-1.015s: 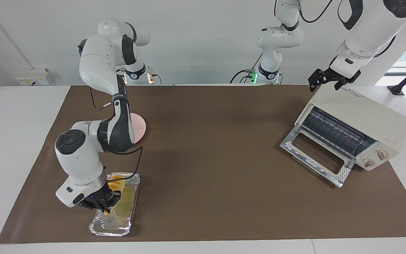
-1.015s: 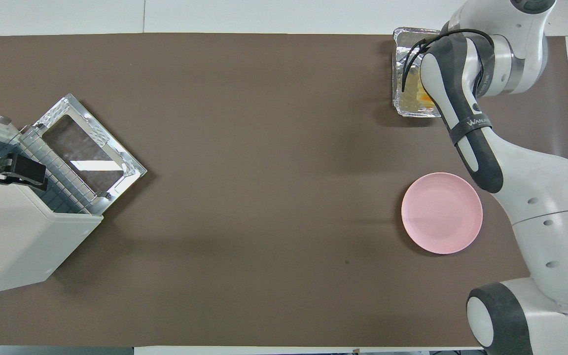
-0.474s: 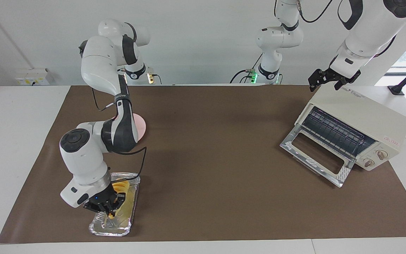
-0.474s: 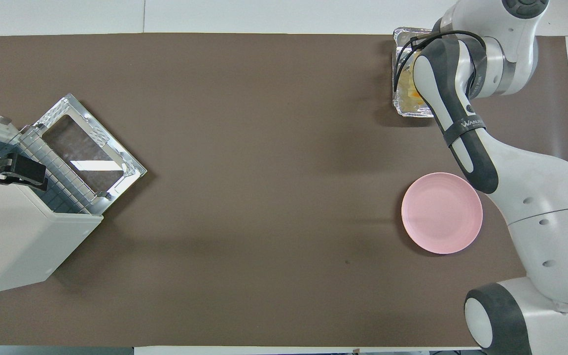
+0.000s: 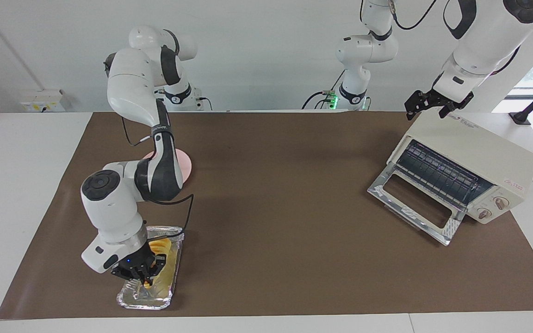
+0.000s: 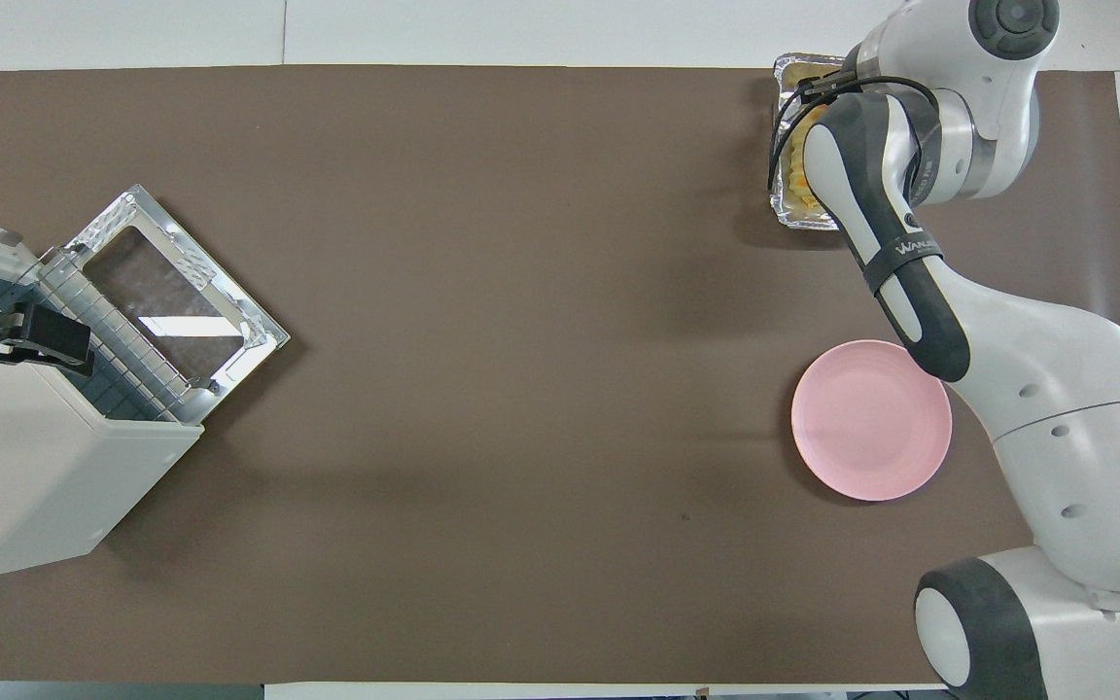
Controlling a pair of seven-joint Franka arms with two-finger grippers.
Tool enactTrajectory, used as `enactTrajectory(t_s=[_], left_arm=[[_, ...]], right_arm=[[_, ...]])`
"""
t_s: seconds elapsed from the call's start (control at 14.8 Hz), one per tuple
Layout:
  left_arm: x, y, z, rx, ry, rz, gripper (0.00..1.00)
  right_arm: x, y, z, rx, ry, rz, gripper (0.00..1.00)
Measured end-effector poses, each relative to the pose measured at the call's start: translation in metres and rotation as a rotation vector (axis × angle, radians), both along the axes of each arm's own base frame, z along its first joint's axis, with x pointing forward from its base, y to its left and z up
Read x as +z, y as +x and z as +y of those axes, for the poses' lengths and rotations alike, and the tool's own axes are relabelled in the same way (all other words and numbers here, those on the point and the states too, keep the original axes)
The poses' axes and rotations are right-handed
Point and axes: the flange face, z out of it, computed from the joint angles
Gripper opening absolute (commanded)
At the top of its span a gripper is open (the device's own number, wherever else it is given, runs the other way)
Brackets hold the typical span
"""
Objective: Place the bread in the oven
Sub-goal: 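Lower the bread into the foil tray and open the right gripper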
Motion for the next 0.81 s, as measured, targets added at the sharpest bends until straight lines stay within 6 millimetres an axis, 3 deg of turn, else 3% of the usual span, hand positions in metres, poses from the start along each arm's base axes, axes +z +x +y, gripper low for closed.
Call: enactTrajectory(t_s=[0.2,0.47,0.74,0.81], left_arm=[[0.000,0.000,0.000,0.000,0.000,0.000,1.00],[0.000,0.000,0.000,0.000,0.000,0.000,1.00],[0.000,0.000,0.000,0.000,0.000,0.000,1.00],[0.000,0.000,0.000,0.000,0.000,0.000,1.00]], right_arm=[[0.010,-0.002,0.002,0.003,-0.002,0.007,1.00],[0.021,-0.006,-0.034,-0.004,-0.018,0.036,1.00],[-0.011,-0.017,-0.065,0.008,-0.030,0.103,0.99],[-0.019,-0.022,-0.069,0.026,-0.036,0.115,0.91]])
